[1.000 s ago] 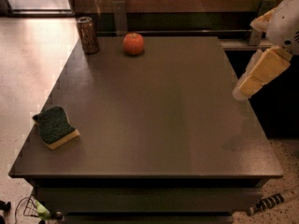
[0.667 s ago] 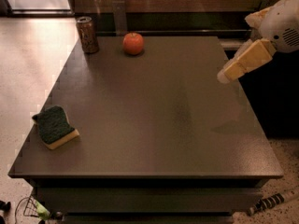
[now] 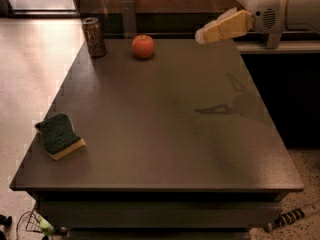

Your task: Move apple near sponge

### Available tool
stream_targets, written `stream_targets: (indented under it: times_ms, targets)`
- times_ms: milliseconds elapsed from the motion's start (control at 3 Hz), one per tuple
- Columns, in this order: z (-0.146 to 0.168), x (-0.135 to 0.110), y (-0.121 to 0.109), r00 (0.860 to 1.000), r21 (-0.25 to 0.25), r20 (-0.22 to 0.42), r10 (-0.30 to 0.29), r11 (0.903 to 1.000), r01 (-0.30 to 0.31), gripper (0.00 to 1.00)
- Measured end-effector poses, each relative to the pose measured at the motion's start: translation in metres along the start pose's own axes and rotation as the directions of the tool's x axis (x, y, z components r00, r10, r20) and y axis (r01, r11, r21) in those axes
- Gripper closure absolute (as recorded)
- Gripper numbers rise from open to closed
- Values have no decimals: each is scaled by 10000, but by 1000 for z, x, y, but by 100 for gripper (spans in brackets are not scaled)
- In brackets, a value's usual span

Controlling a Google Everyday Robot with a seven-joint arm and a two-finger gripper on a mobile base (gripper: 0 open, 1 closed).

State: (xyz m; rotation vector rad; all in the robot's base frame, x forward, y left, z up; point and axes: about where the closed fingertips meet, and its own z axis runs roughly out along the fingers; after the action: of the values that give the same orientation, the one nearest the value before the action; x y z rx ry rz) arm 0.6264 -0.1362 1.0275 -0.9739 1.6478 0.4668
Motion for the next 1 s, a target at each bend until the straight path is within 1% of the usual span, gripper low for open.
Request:
stream_targets:
  times_ms: [333, 667, 1000]
  targets:
    - [23, -14, -3, 9947, -111, 948, 404, 9992, -395, 0]
    - [41, -43, 21, 9982, -553, 578, 124, 9984, -92, 0]
    - [45, -68, 52, 9969, -916, -657, -436, 9951, 375, 0]
